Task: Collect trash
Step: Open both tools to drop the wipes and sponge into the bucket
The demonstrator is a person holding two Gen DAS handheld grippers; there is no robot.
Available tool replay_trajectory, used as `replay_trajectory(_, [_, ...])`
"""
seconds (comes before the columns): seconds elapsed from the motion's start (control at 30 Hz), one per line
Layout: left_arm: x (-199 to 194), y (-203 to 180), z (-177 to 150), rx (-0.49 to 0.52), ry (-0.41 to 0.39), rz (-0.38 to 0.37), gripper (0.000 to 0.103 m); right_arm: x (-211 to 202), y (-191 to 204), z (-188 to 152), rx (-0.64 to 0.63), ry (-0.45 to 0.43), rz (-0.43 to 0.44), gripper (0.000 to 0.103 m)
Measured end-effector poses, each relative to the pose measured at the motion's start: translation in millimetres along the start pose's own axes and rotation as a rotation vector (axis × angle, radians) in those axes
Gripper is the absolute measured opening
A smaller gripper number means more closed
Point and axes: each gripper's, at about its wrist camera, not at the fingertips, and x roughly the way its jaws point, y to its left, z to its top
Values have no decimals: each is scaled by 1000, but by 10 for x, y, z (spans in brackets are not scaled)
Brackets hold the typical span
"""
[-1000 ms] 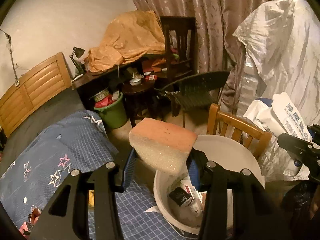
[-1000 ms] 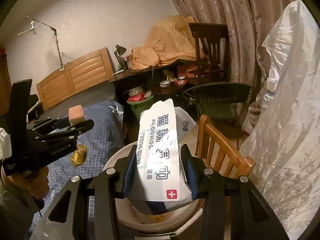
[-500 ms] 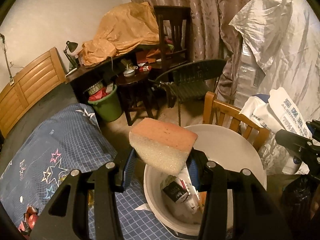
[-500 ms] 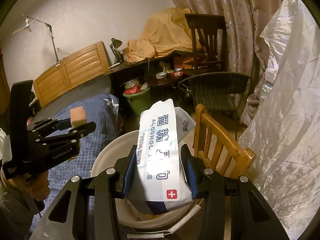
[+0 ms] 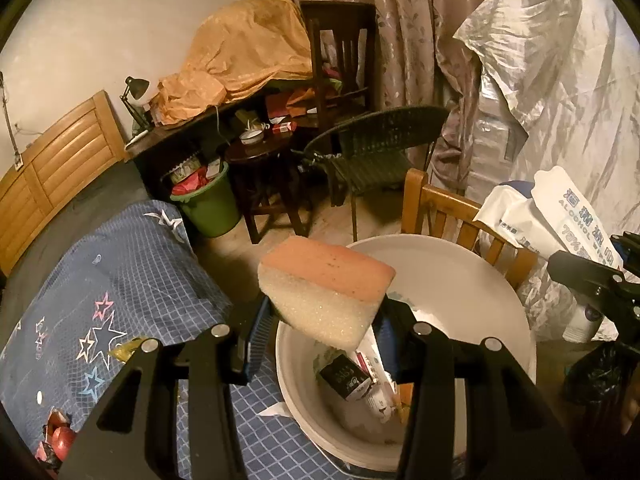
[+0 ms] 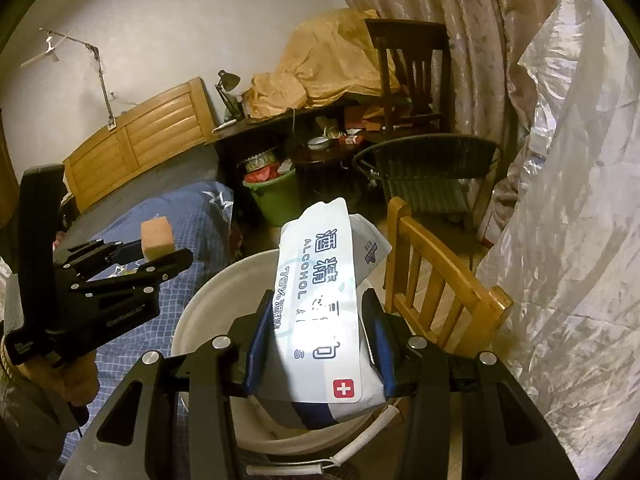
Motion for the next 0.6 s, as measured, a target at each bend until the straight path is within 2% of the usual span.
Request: replay_trajectory(0.6, [188, -44, -56, 9, 37, 1, 44, 184, -34, 1, -4, 25, 5, 45])
